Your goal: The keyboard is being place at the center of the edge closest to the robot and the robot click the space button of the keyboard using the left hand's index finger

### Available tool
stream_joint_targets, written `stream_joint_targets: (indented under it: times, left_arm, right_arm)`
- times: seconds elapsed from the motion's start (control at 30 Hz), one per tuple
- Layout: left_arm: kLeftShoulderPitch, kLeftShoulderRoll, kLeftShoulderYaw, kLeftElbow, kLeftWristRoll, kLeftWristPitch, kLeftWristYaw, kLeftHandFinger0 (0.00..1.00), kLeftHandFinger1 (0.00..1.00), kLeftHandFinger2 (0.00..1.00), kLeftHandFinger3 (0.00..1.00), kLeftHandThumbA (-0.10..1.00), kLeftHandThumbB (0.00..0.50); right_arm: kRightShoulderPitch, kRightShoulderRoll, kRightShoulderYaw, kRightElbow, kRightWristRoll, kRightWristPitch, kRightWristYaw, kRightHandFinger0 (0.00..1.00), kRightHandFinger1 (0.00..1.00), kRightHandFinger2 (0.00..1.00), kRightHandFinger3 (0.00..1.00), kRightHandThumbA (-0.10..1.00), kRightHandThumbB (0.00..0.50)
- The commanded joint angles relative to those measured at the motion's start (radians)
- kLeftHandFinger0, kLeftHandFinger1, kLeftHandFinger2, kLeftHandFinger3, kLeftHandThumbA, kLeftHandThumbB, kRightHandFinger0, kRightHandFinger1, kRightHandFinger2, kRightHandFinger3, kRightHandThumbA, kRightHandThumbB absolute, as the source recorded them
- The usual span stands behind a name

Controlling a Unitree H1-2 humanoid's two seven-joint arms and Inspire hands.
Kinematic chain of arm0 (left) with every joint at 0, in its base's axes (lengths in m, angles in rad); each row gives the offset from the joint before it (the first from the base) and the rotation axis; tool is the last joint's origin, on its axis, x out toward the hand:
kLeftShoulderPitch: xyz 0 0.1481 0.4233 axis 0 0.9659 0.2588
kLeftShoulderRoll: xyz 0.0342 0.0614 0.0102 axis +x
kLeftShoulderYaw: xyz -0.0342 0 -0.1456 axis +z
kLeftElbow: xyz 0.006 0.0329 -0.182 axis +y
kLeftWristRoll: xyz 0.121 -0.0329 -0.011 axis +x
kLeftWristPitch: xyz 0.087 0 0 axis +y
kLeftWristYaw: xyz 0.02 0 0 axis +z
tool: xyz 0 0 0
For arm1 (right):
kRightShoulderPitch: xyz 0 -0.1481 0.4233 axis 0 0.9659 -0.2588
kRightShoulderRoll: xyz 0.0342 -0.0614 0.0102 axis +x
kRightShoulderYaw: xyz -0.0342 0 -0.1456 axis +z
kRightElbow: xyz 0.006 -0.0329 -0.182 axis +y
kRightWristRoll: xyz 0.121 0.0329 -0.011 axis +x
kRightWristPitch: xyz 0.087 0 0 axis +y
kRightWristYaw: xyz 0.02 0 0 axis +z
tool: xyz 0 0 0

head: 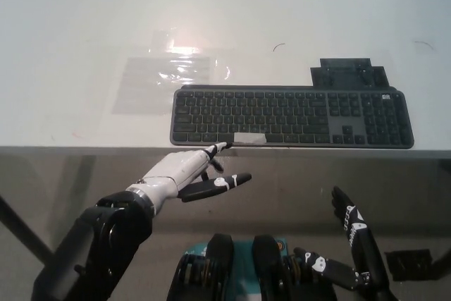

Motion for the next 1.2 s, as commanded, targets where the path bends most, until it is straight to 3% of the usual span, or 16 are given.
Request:
stream_joint_targets:
  times: [0.0, 0.33, 0.47, 0.53, 0.73, 0.77, 0.83, 0.87, 0.93, 1.0, 1.07, 1.1, 1.13, 1.17]
  left_arm:
    - [-0.054, -0.011, 0.015, 0.005, 0.002, 0.024, -0.004, 0.16, 0.58, 0.73, 1.0, 1.0, 0.451]
    - [-0.091, -0.031, 0.006, 0.031, 0.019, 0.017, 0.003, 0.15, 0.57, 0.74, 1.0, 1.0, 0.46]
    - [-0.111, -0.042, 0.002, 0.048, 0.016, 0.039, -0.016, 0.22, 0.64, 0.79, 1.0, 1.0, 0.428]
    - [-0.119, -0.05, -0.005, 0.08, 0.02, 0.027, -0.003, 0.23, 0.62, 0.77, 1.0, 1.0, 0.417]
    - [-0.139, -0.071, -0.023, 0.153, 0.024, 0.014, 0.008, 0.24, 0.62, 0.77, 1.0, 1.0, 0.43]
    - [-0.147, -0.073, -0.031, 0.17, 0.03, 0.018, 0.004, 0.25, 0.64, 0.79, 1.0, 1.0, 0.44]
    - [-0.157, -0.085, -0.035, 0.224, 0.023, 0.032, -0.005, 0.41, 0.71, 0.83, 1.0, 1.0, 0.436]
    - [-0.161, -0.087, -0.039, 0.249, 0.025, 0.03, -0.001, 0.45, 0.7, 0.79, 1.0, 1.0, 0.44]
    - [-0.166, -0.095, -0.053, 0.336, 0.034, 0.013, 0.021, 0.32, 0.6, 0.65, 1.0, 1.0, 0.455]
    - [-0.17, -0.102, -0.071, 0.4, 0.044, -0.001, 0.038, 0.27, 0.61, 0.63, 1.0, 1.0, 0.44]
    - [-0.171, -0.106, -0.083, 0.437, 0.043, -0.011, 0.048, 0.29, 0.6, 0.59, 1.0, 1.0, 0.43]
    - [-0.165, -0.11, -0.091, 0.449, 0.046, -0.016, 0.054, 0.26, 0.55, 0.52, 1.0, 1.0, 0.429]
    - [-0.162, -0.11, -0.098, 0.453, 0.048, -0.017, 0.053, 0.31, 0.58, 0.58, 1.0, 1.0, 0.429]
    - [-0.162, -0.111, -0.107, 0.456, 0.053, -0.014, 0.049, 0.35, 0.55, 0.54, 1.0, 1.0, 0.431]
  right_arm:
    - [-0.023, -0.002, -0.005, -0.028, -0.01, -0.021, -0.004, 1.0, 1.0, 1.0, 1.0, 1.0, 0.332]
    - [-0.025, -0.006, -0.004, -0.031, -0.017, -0.015, -0.004, 1.0, 1.0, 1.0, 1.0, 1.0, 0.34]
    - [-0.028, -0.006, -0.004, -0.032, -0.017, -0.016, -0.003, 1.0, 1.0, 1.0, 1.0, 1.0, 0.332]
    - [-0.029, -0.006, -0.003, -0.031, -0.016, -0.015, -0.002, 1.0, 1.0, 1.0, 1.0, 1.0, 0.329]
    - [-0.036, -0.009, -0.002, -0.037, -0.018, -0.003, 0.001, 1.0, 1.0, 1.0, 1.0, 1.0, 0.333]
    - [-0.039, -0.009, -0.001, -0.034, -0.02, -0.005, 0.001, 1.0, 1.0, 1.0, 1.0, 1.0, 0.33]
    - [-0.04, -0.01, 0.0, -0.035, -0.013, -0.004, 0.007, 1.0, 1.0, 1.0, 1.0, 1.0, 0.323]
    - [-0.04, -0.009, 0.001, -0.035, -0.015, -0.004, 0.006, 1.0, 1.0, 1.0, 1.0, 1.0, 0.322]
    - [-0.04, -0.01, 0.005, -0.037, -0.023, -0.004, 0.004, 1.0, 1.0, 1.0, 1.0, 1.0, 0.311]
    - [-0.046, -0.012, 0.004, -0.041, -0.026, 0.002, 0.003, 1.0, 1.0, 1.0, 1.0, 1.0, 0.31]
    - [-0.052, -0.013, 0.001, -0.041, -0.027, 0.002, 0.001, 1.0, 1.0, 1.0, 1.0, 1.0, 0.306]
    - [-0.056, -0.016, 0.0, -0.04, -0.026, 0.001, 0.003, 1.0, 1.0, 1.0, 1.0, 1.0, 0.311]
    - [-0.058, -0.018, -0.001, -0.039, -0.026, 0.002, 0.003, 1.0, 1.0, 1.0, 1.0, 1.0, 0.31]
    - [-0.064, -0.018, -0.003, -0.039, -0.025, 0.002, 0.003, 1.0, 1.0, 1.0, 1.0, 1.0, 0.306]
